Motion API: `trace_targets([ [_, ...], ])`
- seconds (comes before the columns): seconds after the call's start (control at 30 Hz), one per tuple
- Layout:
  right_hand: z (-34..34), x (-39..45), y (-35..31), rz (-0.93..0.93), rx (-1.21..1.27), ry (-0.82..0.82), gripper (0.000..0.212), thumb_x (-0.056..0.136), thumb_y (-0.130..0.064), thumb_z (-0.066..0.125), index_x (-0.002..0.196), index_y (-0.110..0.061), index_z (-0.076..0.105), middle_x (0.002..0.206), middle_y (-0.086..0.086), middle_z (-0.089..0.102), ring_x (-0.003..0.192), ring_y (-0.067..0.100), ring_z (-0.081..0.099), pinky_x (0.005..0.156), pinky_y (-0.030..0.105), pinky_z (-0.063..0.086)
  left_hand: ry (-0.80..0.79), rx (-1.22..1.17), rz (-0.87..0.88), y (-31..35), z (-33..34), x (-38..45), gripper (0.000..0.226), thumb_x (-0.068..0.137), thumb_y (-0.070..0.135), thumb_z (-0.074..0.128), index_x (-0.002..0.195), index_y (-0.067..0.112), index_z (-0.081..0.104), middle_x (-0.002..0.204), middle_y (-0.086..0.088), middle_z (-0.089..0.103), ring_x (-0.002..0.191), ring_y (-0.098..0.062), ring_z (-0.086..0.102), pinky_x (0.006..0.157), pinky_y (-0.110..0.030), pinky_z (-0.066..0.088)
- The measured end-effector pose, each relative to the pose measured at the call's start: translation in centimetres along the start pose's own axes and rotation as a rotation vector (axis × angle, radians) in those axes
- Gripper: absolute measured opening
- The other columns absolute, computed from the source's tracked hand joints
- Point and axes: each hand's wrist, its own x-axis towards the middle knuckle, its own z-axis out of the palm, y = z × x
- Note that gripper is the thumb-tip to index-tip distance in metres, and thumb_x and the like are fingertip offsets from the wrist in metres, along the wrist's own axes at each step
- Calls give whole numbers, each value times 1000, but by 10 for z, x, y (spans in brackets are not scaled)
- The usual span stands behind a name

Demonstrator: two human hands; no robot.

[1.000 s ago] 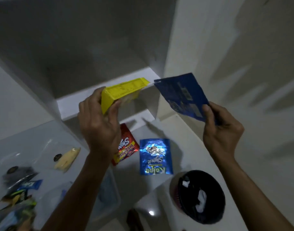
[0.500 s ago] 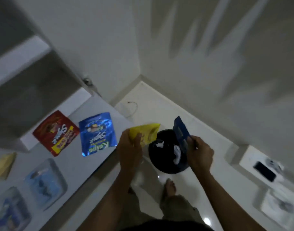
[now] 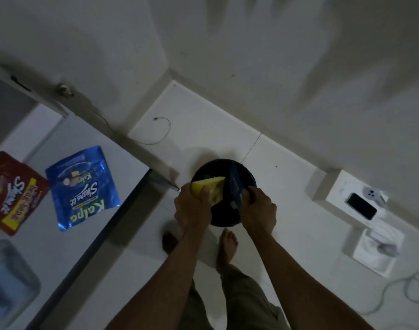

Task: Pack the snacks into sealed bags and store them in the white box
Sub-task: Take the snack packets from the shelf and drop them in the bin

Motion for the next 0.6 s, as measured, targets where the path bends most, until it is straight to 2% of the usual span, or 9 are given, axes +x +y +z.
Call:
trace_targets([
  [0.1,-2,5,-4,-22,-40,-25,33,100,-39,48,128,-27,59,118,4,68,108,32,61,77,32,43,-31,43,1,-1,2,1,62,90,55,56,137,17,47,133,-6,56,125,-29,50,101,-53,44],
  [0.2,-9,5,-7,-30,-20,-52,37,99,-37,51,132,-22,57,124,8,65,113,32,59,83,33,45,-30,13,18,-9,-7,-3,68,83,72,48,124,19,54,120,-5,63,112,-26,58,92,-51,51],
  [0.27,-15,1,-11,-47,0,-65,38,98,-36,53,132,-20,58,126,8,65,115,31,59,88,34,46,-23,7,32,-14,-17,-5,71,81,75,44,123,19,55,120,-5,63,112,-24,59,92,-50,52],
  [0.4,-29,-10,-32,-123,79,-83,41,97,-33,58,133,-15,59,128,6,66,119,28,59,96,35,47,-16,-34,70,-3,-51,-15,69,84,72,44,122,15,58,123,-5,63,115,-21,58,98,-46,49],
  [0.47,-32,-16,-47,-196,86,-98,39,97,-31,58,131,-11,61,127,8,66,116,27,60,95,32,46,-6,-43,75,5,-72,-18,60,89,60,52,126,13,57,126,-7,62,117,-23,57,102,-40,46],
  [0.53,-32,-22,-66,-276,76,-119,35,98,-29,58,124,-7,64,121,11,68,112,29,62,93,31,45,67,-18,98,7,-93,-16,52,92,50,56,122,8,60,119,-11,64,113,-27,59,98,-38,45],
  [0.6,-27,-29,-87,-343,97,-163,32,98,-28,58,121,-6,64,119,12,69,111,30,62,92,28,43,140,-32,84,5,-117,-14,51,88,53,55,112,8,63,109,-11,67,106,-28,62,92,-40,48],
])
